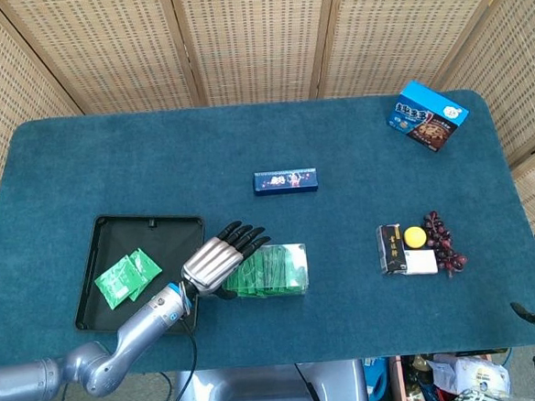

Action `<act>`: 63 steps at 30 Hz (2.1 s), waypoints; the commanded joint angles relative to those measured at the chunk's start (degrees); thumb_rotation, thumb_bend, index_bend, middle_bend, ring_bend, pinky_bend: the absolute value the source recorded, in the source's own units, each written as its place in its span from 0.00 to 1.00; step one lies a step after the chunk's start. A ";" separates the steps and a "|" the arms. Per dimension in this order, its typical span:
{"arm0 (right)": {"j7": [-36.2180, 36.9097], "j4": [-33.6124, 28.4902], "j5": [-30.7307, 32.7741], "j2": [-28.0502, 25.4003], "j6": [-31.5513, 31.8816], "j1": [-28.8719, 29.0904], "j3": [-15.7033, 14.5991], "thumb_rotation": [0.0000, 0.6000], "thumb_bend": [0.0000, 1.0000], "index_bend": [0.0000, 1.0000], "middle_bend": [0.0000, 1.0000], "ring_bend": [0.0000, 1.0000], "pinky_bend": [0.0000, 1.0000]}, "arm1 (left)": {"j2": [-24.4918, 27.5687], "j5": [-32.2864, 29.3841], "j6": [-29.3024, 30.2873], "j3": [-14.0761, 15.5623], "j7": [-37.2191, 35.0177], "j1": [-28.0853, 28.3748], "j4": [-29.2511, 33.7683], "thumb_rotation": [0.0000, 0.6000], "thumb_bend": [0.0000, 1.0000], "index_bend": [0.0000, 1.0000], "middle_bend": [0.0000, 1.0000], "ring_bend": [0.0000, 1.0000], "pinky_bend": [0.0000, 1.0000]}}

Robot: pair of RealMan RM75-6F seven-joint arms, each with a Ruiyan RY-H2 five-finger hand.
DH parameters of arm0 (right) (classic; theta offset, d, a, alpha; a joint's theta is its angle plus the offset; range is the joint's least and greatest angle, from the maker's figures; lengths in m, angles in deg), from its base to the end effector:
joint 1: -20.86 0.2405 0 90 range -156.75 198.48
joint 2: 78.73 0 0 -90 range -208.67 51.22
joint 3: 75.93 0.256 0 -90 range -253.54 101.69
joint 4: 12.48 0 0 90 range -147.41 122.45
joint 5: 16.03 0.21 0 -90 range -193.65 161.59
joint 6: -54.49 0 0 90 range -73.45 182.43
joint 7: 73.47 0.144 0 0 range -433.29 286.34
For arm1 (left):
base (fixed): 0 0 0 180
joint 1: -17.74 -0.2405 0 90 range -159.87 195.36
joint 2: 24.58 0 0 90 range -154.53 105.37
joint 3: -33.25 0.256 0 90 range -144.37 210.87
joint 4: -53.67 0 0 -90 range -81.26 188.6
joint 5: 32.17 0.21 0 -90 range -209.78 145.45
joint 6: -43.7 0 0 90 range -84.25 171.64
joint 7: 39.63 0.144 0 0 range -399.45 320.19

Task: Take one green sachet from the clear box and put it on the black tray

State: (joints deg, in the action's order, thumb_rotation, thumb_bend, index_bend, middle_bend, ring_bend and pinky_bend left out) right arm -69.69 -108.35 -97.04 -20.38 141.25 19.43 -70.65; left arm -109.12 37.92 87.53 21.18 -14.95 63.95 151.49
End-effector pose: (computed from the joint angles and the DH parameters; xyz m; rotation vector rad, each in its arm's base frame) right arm -0.3296 -0.1534 0.2001 1.2006 -0.9579 0.8542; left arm -0.0753 0.3064 -0.0237 -2.2393 -0.8196 -0.9807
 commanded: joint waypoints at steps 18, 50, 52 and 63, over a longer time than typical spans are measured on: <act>0.42 0.36 0.15 0.06 -0.89 0.34 -0.27 1.00 0.00 0.00 0.00 0.00 0.00 | 0.49 -1.73 2.80 2.26 -1.09 2.53 0.33 1.00 0.34 0.00 0.00 0.00 0.00; -1.66 0.55 1.55 0.76 -3.35 1.44 -0.57 1.00 0.00 0.00 0.00 0.00 0.00 | 10.05 -20.01 -0.59 -2.11 -5.29 8.82 -0.09 1.00 0.36 0.17 0.00 0.00 0.00; -1.75 0.52 1.58 0.78 -3.41 1.49 -0.57 1.00 0.00 0.00 0.00 0.00 0.00 | 10.27 -20.60 -1.14 -1.60 -5.74 8.98 -0.37 1.00 0.37 0.20 0.00 0.00 0.00; -1.79 0.33 1.72 0.73 -3.53 1.57 -0.60 1.00 0.00 0.00 0.00 0.00 0.00 | 11.60 -24.59 -2.47 1.05 -5.42 10.69 -0.88 1.00 0.39 0.25 0.00 0.00 0.00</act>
State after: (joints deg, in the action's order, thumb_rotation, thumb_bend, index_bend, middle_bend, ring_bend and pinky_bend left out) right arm -71.48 -108.03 -95.32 -19.65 137.72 21.00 -71.25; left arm -97.59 13.58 85.09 22.06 -20.39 74.49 150.66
